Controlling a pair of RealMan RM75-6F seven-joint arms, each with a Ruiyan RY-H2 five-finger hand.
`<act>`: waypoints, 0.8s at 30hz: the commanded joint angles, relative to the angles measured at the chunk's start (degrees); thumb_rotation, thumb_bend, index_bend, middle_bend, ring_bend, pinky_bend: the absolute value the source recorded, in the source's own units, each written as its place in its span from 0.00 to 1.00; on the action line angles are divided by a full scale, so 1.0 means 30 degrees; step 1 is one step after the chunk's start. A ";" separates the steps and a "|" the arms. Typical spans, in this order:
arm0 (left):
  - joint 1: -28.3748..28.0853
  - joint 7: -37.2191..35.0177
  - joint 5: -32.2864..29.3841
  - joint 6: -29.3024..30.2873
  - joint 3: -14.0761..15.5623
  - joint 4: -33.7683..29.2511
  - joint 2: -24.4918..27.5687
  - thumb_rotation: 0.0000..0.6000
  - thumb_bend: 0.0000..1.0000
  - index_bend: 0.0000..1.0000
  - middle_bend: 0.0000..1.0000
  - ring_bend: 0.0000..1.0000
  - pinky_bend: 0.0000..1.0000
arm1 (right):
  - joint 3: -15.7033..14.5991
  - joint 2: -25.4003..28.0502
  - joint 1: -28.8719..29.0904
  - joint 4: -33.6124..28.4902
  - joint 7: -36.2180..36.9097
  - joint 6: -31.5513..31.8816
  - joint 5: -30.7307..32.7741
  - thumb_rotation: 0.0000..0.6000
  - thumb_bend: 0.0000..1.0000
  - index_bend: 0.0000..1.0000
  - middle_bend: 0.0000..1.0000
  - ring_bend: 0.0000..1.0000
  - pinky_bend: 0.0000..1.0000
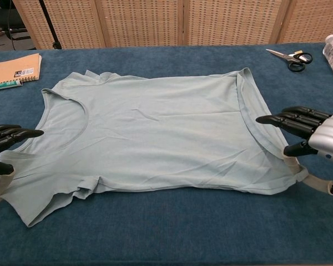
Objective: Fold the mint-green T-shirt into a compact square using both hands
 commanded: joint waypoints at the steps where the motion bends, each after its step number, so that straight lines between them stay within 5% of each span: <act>1: 0.0018 -0.0061 0.0040 0.0189 0.0089 -0.0355 0.0301 1.00 0.59 0.73 0.00 0.00 0.00 | -0.0088 0.0042 0.0013 -0.0038 0.0057 0.0010 -0.0106 1.00 0.62 0.66 0.00 0.00 0.00; 24: 0.0212 0.1613 0.1738 0.1424 0.1627 -0.5276 0.3838 1.00 0.60 0.74 0.00 0.00 0.00 | -0.1939 0.2365 0.0487 -0.2384 0.3149 0.1623 -0.3020 1.00 0.62 0.67 0.00 0.00 0.00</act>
